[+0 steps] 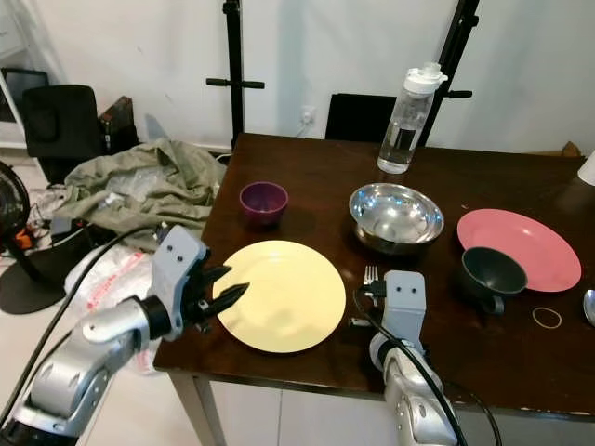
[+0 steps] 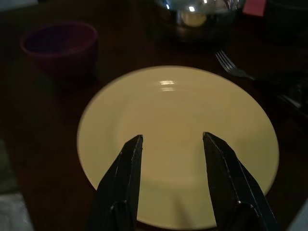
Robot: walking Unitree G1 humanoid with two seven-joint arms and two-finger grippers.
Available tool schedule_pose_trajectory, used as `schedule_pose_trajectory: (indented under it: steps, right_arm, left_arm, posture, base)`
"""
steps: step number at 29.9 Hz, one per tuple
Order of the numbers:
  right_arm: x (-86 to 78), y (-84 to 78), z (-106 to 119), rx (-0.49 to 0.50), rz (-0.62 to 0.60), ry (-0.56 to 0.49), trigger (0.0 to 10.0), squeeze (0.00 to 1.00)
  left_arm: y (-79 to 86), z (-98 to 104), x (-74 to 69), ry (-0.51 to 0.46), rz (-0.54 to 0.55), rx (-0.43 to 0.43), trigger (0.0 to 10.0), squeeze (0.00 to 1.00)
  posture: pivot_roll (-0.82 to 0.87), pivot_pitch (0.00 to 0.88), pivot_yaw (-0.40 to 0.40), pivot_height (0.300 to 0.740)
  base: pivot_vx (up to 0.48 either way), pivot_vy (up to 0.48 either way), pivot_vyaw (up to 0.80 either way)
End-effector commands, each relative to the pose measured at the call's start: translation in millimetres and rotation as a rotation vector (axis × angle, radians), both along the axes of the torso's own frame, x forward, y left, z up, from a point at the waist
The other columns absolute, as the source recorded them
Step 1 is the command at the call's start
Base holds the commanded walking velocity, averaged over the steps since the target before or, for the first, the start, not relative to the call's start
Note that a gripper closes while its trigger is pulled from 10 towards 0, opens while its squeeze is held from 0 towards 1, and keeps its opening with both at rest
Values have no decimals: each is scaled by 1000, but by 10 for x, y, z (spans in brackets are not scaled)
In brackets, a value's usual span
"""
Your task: Setting the table
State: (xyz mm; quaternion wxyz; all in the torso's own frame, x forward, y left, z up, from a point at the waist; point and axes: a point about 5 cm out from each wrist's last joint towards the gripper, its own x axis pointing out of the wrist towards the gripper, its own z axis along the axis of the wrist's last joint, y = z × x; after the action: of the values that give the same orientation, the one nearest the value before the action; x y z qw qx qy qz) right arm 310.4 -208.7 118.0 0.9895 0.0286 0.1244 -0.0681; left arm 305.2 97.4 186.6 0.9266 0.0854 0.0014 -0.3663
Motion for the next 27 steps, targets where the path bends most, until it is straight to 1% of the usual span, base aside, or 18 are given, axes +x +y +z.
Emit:
schedule_pose_trajectory:
  steps: [1,2,3,4,8,12,13,14,15,16,17,18,20,23,27]
  right_arm:
    - [-115,-12,-231,41,-29,97,0,0]
    - [-115,-12,-231,41,-29,97,0,0]
    - [-116,-3,-205,45,-30,79,0,0]
    - [-122,15,-160,59,-36,55,0,0]
    - [-143,51,-93,69,-37,19,0,0]
    - [-189,119,-25,81,-20,-29,0,0]
    - [-215,144,-3,80,-11,-52,2118,0]
    - [-215,144,-3,80,-11,-52,2118,0]
    - [-272,191,39,79,7,-96,8392,0]
    - [-303,205,65,73,11,-120,10000,0]
    - [-303,205,65,73,11,-120,10000,0]
    - [-349,222,105,75,12,-156,10000,0]
    - [-366,227,120,78,11,-168,10000,0]
    - [-409,235,195,73,9,-218,10000,0]
    - [-419,250,339,36,10,-297,10000,0]
  left_arm:
    - [17,-60,-78,1,15,-13,10000,0]
    - [17,-60,-78,1,15,-13,10000,0]
    - [28,-80,-119,-14,13,-9,10000,0]
    - [50,-116,-211,-18,10,-23,10000,0]
    - [62,-140,-365,-18,-13,-41,10000,0]
    - [78,-142,-468,-14,-12,-61,10000,0]
    - [79,-146,-490,-14,-11,-60,10000,0]
    - [79,-146,-490,-14,-11,-60,10000,0]
    - [79,-156,-515,-13,-4,-59,10000,0]
    - [80,-165,-517,-11,0,-58,10000,0]
    - [80,-165,-517,-11,0,-58,10000,0]
    - [78,-177,-516,-10,7,-57,10000,0]
    - [76,-182,-516,-11,10,-57,10000,0]
    - [60,-186,-508,-9,17,-58,10000,0]
    - [43,-173,-475,-14,26,-61,10000,0]
  posture:
    - [70,132,88,740]
    - [70,132,88,740]
    - [69,132,89,740]
    - [65,134,88,740]
    - [61,135,85,740]
    - [57,136,81,740]
    - [58,136,79,740]
    - [58,136,79,740]
    - [56,136,78,740]
    - [56,136,78,740]
    - [56,136,78,740]
    - [49,137,77,740]
    - [49,137,77,740]
    - [34,139,77,740]
    - [29,139,76,740]
  base:
    - [0,0,0]
    - [0,0,0]
    - [0,0,0]
    - [0,0,0]
    - [0,0,0]
    - [0,0,0]
    - [0,0,0]
    - [0,0,0]
    - [0,0,0]
    - [0,0,0]
    - [0,0,0]
    - [0,0,0]
    - [0,0,0]
    - [0,0,0]
    - [0,0,0]
